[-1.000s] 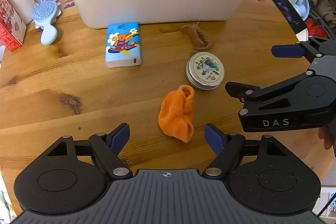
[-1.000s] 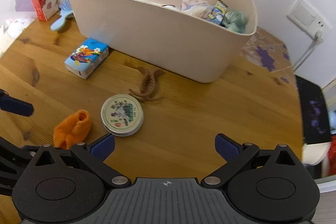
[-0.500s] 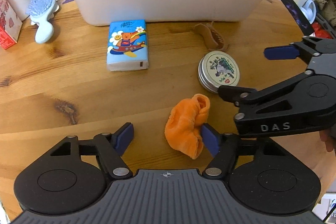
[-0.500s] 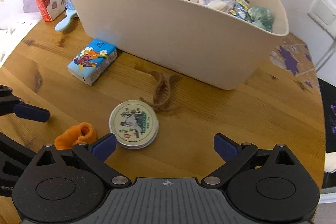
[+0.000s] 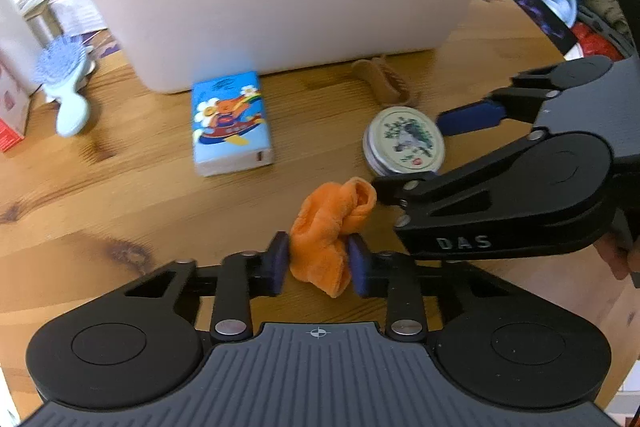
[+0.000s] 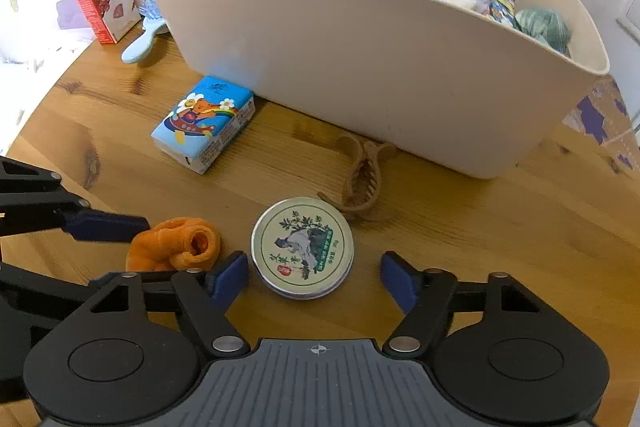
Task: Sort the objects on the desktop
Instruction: 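Grasp the orange sock with the left tool while the right tool grasps the round tin, then lift sock and tin and carry them over the basket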
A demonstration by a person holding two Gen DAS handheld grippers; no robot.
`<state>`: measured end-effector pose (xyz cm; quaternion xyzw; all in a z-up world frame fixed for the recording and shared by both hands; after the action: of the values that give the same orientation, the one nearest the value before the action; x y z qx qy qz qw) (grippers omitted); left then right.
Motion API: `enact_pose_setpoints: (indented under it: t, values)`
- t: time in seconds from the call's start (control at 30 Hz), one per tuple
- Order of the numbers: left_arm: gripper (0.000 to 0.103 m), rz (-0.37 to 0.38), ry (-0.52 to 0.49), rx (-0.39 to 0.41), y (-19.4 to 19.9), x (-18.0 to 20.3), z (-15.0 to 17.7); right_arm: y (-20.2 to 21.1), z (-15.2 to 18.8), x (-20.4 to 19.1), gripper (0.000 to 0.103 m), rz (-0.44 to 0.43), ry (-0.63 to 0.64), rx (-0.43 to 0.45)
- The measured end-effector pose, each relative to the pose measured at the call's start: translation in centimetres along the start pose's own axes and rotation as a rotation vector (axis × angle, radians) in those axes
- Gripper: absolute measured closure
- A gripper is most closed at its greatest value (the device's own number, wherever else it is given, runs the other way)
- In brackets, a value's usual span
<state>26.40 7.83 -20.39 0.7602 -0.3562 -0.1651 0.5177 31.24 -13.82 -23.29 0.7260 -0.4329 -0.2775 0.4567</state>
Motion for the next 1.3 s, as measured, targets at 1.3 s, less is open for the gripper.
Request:
enact_pose_setpoints:
  t: [1.3]
  values:
    - [0.092, -0.016, 0.065, 0.252, 11.3, -3.4, -5.8, 15.1, -6.2, -1.2, 0.052, 0.204, 0.052, 0.278]
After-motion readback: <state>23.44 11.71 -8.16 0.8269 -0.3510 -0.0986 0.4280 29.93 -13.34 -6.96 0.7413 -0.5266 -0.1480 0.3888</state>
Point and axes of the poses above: each gripper's, at about its wrist camera, not at the fingertips, and y roughly against the way its jaws point, x to its right, z to its underside, the point moved 2 cm from there along -y, roughly the way its jaws point, and after that the axes turned 3 degrees about y, right-handed, at the moved point
